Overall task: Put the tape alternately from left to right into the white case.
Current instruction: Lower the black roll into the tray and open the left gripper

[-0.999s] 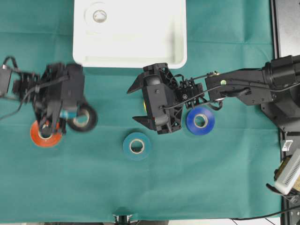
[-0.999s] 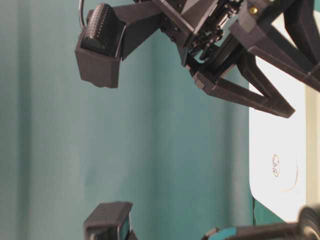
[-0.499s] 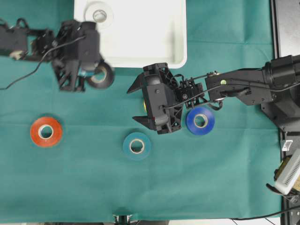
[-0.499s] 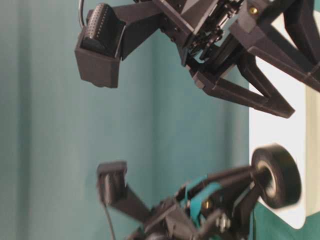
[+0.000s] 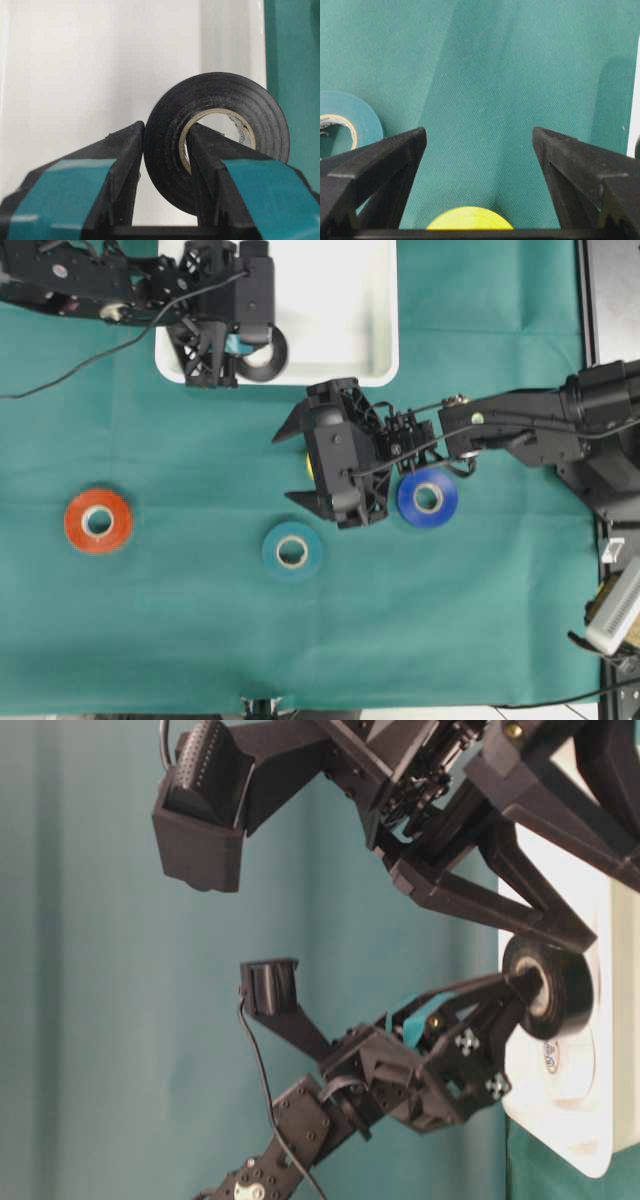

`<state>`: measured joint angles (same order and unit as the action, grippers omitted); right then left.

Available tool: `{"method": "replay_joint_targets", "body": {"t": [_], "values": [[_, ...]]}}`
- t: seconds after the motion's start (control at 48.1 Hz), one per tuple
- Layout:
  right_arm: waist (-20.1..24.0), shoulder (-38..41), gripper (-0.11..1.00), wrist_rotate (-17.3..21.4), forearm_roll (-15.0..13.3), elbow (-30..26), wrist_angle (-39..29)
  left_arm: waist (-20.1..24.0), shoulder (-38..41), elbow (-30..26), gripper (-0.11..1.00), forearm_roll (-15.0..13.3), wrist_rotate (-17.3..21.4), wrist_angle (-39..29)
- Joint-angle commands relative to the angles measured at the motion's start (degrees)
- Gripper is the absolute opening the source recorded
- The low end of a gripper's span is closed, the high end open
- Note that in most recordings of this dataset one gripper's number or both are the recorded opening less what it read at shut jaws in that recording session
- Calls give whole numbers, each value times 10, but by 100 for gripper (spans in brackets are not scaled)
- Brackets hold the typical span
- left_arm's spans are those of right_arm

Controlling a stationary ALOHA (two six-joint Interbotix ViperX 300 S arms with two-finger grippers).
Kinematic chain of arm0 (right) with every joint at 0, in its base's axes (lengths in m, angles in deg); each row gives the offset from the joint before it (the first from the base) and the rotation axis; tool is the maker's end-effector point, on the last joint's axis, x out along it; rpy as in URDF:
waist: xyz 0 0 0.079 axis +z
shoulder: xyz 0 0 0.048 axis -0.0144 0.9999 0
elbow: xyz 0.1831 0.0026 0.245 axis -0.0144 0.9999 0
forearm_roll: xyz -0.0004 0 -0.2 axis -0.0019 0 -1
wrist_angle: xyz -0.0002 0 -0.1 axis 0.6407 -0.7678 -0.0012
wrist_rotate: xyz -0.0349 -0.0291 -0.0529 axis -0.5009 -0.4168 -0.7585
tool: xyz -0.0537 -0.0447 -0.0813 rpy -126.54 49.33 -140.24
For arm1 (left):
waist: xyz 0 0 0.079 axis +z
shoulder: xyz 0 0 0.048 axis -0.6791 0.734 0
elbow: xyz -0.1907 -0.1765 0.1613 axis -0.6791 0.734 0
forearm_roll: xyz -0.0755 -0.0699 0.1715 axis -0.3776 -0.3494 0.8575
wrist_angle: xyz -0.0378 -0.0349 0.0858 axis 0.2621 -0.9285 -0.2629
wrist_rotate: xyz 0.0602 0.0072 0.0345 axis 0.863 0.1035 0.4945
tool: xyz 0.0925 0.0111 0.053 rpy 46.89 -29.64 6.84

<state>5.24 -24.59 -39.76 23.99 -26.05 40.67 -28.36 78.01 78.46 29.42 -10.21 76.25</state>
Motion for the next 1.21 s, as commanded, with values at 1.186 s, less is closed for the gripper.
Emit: {"method": "replay_joint_targets", "body": {"t": [1.186], "values": [[3, -5, 74, 1, -1, -6, 14, 41, 26, -32, 54, 0, 18, 35]]}}
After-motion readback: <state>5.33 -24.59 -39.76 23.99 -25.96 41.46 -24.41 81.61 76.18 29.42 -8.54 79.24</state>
